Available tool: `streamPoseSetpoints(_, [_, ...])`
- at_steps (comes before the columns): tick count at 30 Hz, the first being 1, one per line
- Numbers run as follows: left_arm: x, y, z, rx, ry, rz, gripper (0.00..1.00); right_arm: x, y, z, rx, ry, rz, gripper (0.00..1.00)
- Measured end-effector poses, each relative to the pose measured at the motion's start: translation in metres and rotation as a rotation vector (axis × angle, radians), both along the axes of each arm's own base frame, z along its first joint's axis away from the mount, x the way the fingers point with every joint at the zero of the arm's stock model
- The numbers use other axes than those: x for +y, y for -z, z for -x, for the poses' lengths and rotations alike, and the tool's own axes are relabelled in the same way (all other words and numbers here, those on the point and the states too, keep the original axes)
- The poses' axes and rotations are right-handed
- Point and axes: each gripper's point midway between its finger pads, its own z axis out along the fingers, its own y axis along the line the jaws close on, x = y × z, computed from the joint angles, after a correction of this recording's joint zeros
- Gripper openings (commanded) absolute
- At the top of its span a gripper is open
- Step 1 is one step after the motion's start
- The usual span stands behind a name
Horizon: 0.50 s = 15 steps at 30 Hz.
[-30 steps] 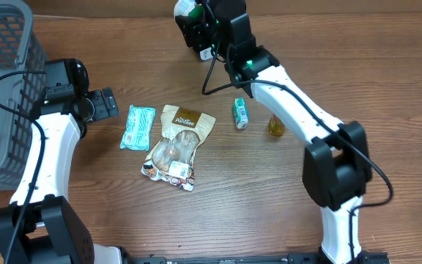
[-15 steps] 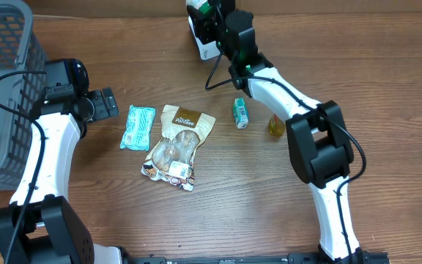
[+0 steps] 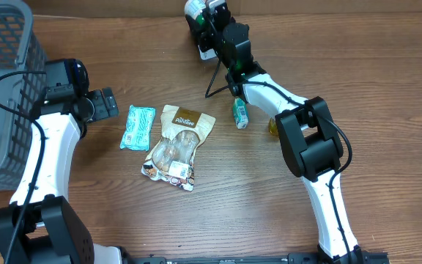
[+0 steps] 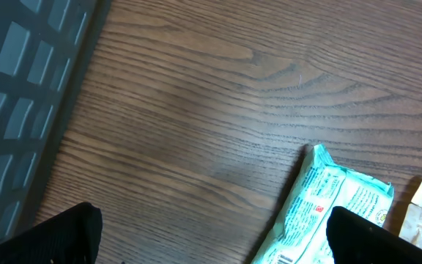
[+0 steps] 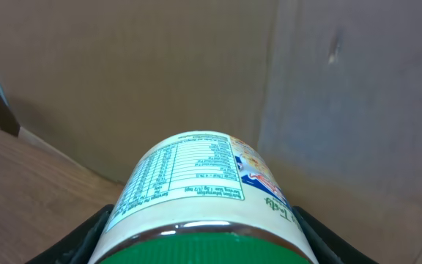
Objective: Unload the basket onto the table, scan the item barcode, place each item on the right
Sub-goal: 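Carry the jar to the white scanner and hold its label there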
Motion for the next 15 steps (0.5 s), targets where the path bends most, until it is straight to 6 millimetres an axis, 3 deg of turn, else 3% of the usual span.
streamPoseSetpoints(15, [0.0000, 0.0000, 0.0000, 0.000, 0.000, 0.000, 0.99, -0.0046, 0.0040, -0.0038, -0.031, 0.032, 0.020, 0.25])
